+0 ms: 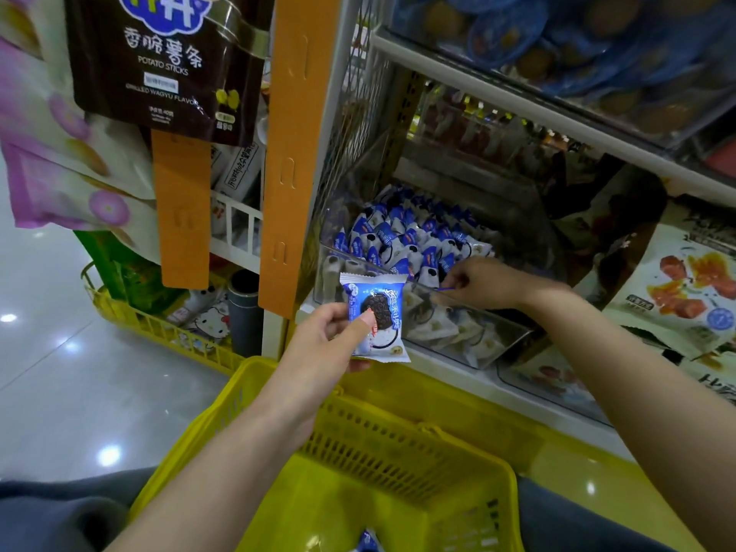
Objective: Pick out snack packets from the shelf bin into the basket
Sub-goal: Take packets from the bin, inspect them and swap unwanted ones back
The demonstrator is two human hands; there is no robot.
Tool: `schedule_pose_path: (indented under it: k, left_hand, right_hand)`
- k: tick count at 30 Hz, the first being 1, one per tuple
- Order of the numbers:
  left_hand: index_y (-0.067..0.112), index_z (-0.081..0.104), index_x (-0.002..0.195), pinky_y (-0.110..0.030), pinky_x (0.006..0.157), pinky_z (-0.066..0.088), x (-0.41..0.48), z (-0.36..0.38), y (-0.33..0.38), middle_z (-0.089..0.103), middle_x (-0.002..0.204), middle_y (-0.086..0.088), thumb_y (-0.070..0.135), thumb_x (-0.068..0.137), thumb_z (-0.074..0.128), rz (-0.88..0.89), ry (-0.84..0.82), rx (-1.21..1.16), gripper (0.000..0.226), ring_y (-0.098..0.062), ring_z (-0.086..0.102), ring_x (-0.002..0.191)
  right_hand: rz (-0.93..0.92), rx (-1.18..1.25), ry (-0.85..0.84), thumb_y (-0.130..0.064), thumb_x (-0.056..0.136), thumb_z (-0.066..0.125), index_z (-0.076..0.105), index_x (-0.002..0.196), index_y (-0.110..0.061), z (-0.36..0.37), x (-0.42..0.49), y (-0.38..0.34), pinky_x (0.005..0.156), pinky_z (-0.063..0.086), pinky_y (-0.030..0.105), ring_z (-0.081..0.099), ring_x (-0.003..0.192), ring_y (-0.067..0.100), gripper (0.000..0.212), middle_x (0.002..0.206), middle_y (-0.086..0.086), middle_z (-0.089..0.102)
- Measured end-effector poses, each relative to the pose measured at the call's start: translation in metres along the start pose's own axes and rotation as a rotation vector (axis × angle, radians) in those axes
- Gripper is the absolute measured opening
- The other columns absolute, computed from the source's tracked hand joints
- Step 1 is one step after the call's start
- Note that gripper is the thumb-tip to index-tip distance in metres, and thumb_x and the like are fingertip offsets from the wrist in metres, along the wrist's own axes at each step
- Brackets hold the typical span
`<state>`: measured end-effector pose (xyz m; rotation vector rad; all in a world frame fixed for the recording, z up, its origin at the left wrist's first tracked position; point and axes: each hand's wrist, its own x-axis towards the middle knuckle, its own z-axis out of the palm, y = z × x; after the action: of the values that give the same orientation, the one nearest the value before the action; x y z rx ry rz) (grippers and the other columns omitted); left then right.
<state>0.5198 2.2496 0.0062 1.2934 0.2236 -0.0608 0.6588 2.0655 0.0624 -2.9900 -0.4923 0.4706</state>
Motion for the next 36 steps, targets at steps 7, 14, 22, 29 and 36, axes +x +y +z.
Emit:
schedule_pose_path:
  k: [7, 14, 22, 29, 36]
  left_hand:
    - [0.010, 0.057, 0.113, -0.016, 0.047, 0.048, 0.002, 0.000, 0.001, 0.067, 0.089, 0.003, 0.031, 0.091, 0.054, -0.037, 0.053, -0.023, 0.030, -0.005, 0.059, 0.070]
    - [0.011, 0.051, 0.121, -0.017, 0.044, 0.046, 0.001, -0.003, 0.003, 0.067, 0.091, -0.004, 0.027, 0.093, 0.051, -0.065, 0.052, -0.041, 0.032, -0.008, 0.063, 0.057]
    - [0.023, 0.062, 0.113, -0.034, 0.072, 0.056, -0.016, -0.002, 0.010, 0.071, 0.104, -0.002, 0.051, 0.082, 0.047, -0.139, -0.304, -0.212, 0.044, -0.021, 0.067, 0.095]
    - [0.022, 0.055, 0.121, -0.032, 0.084, 0.050, -0.022, -0.005, 0.013, 0.070, 0.108, -0.002, 0.035, 0.073, 0.064, -0.045, -0.339, -0.110, 0.051, -0.019, 0.066, 0.100]
    - [0.026, 0.058, 0.117, -0.027, 0.080, 0.048, -0.018, -0.008, 0.018, 0.071, 0.106, 0.003, 0.045, 0.066, 0.067, 0.015, -0.379, -0.029, 0.055, -0.012, 0.065, 0.099]
  right_hand:
    - [0.110, 0.383, 0.157, -0.013, 0.082, 0.068, 0.062, 0.073, -0.014, -0.012, -0.012, 0.000, 0.062, 0.048, 0.018, 0.058, 0.074, 0.011, 0.011, 0.075, -0.001, 0.063]
    - [0.018, 0.596, 0.701, -0.013, 0.084, 0.066, 0.062, 0.086, -0.019, -0.041, -0.049, -0.018, 0.068, 0.053, 0.022, 0.061, 0.069, 0.009, 0.008, 0.078, -0.001, 0.063]
    - [-0.245, 0.797, 0.208, -0.005, 0.080, 0.067, 0.067, 0.082, -0.015, -0.006, -0.098, -0.067, 0.058, 0.051, 0.013, 0.065, 0.062, 0.003, 0.010, 0.071, -0.002, 0.070]
    - [-0.142, 0.705, 0.563, -0.025, 0.088, 0.058, 0.062, 0.101, -0.024, 0.014, -0.095, -0.078, 0.075, 0.051, 0.017, 0.061, 0.083, 0.003, 0.013, 0.094, -0.012, 0.064]
    - [-0.070, 0.971, 0.081, -0.011, 0.089, 0.058, 0.064, 0.082, -0.021, 0.008, -0.096, -0.075, 0.060, 0.053, 0.015, 0.061, 0.056, 0.000, 0.014, 0.062, -0.007, 0.068]
